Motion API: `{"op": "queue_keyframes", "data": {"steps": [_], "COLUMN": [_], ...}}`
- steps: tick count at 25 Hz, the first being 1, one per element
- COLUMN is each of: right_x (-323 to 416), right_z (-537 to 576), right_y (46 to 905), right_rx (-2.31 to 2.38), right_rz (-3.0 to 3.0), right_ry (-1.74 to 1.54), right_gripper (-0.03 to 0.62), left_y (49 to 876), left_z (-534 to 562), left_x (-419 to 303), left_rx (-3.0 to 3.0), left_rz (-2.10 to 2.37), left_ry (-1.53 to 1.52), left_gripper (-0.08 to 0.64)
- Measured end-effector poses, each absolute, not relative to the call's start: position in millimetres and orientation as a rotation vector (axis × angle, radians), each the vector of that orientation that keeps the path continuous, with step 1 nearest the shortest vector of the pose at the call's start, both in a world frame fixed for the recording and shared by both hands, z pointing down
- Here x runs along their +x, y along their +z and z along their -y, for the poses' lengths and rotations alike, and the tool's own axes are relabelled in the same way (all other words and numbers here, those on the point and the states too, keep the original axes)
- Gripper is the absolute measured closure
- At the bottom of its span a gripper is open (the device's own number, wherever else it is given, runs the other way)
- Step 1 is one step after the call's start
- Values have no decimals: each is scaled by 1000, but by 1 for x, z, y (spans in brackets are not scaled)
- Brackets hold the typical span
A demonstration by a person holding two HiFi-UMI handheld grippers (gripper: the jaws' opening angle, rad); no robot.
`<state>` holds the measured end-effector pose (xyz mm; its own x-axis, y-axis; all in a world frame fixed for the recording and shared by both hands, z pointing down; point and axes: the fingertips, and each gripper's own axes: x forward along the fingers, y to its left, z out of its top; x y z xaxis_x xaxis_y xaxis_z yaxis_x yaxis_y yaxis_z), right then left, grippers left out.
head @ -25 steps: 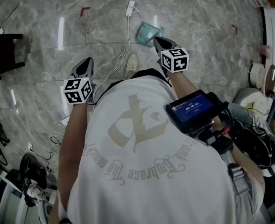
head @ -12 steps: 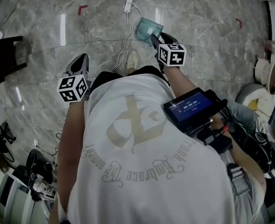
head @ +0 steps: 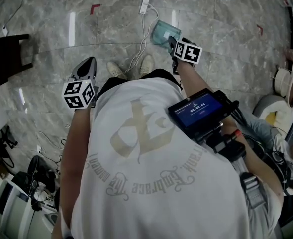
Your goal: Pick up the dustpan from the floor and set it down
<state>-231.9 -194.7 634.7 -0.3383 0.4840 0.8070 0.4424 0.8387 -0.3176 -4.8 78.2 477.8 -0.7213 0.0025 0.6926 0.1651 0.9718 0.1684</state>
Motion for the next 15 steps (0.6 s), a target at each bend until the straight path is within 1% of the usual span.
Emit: {"op": "queue_keyframes", "data": {"steps": [3, 7, 10, 15], "right_x": [-240, -256, -262, -262], "right_z": [195, 175, 160, 167], "right_y": [647, 687, 711, 719], "right_rx": [-627, -566, -551, -515], "right_rz": [1961, 1907, 1872, 1822], "right_ry": [56, 78, 6, -71], "right_gripper": [324, 324, 324, 327], "left_y": [471, 493, 509, 503], "left_z": [-94, -130, -156, -166], "left_x": [0, 7, 18, 40], "left_rx": [-143, -203, -262, -344], "left_rz": [2369, 2346, 2326, 2318], "left_ry": [-280, -314, -350, -382], "left_gripper": [548, 548, 548, 548]}}
